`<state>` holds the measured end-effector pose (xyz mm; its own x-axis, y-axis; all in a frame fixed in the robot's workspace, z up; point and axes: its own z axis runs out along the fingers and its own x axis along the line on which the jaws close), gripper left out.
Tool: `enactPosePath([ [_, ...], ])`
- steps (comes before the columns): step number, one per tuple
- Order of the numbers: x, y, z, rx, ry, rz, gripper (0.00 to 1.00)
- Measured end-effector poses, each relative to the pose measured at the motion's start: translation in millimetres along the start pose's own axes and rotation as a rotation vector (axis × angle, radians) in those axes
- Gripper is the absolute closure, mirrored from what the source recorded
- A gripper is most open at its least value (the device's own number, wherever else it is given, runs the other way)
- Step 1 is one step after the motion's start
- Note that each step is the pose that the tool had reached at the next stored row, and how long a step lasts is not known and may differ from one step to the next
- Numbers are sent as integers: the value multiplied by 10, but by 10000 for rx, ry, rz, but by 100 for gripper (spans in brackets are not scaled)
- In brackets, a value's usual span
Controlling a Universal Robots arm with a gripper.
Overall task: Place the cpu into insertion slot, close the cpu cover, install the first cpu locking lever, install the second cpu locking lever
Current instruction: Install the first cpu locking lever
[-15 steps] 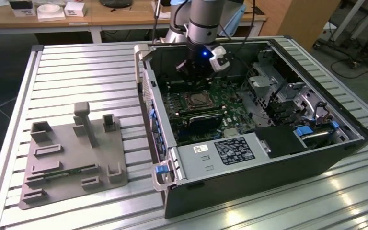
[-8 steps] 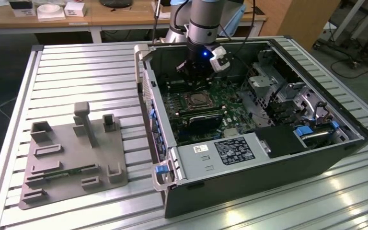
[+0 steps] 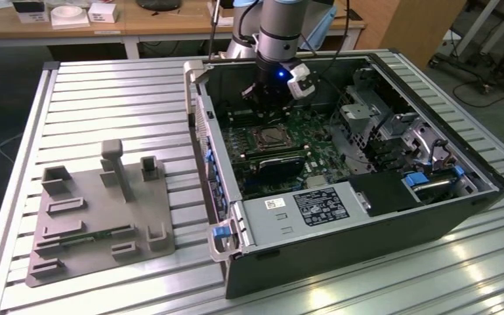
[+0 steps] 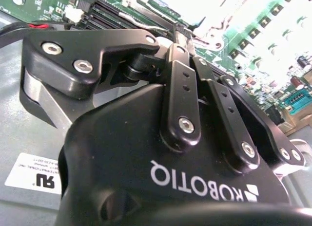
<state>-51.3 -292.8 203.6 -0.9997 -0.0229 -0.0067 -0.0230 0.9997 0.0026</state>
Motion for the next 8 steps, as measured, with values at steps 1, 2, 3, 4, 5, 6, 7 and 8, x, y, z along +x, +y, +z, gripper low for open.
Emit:
enactPosePath([
  [1, -2, 0, 1, -1, -1, 0, 90],
  [2, -5, 0, 1, -2, -2, 0, 90],
  [3, -9, 0, 2, -3, -3, 0, 90],
  [4, -13, 0, 2, -3, -3, 1, 90],
  [5, -18, 1, 2, -3, -3, 0, 90],
  [6, -23, 1, 2, -2, -2, 1, 90],
  [7, -28, 1, 2, -3, -2, 0, 90],
  [8, -34, 1, 2, -2, -2, 1, 90],
])
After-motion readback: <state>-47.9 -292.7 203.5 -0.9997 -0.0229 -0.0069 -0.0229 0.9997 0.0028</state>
